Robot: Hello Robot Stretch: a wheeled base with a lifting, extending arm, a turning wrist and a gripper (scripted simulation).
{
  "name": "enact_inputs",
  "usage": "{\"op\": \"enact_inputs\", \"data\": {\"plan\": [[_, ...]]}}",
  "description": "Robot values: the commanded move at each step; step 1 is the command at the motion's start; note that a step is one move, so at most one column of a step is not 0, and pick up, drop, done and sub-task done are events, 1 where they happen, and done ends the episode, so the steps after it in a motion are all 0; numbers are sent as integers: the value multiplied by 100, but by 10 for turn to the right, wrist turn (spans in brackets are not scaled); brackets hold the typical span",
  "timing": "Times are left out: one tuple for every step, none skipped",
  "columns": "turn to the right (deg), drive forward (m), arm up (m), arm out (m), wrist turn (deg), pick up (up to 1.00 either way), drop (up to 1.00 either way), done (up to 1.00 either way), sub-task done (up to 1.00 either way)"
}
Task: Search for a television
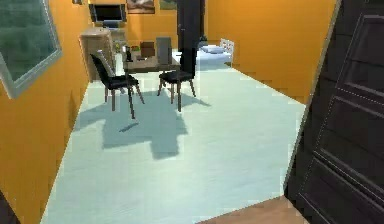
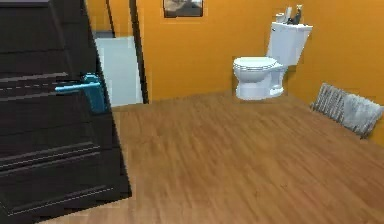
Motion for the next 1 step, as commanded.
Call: {"op": "enact_inputs", "data": {"plan": [[0,100,0,0,0,0,0,0,0]]}}
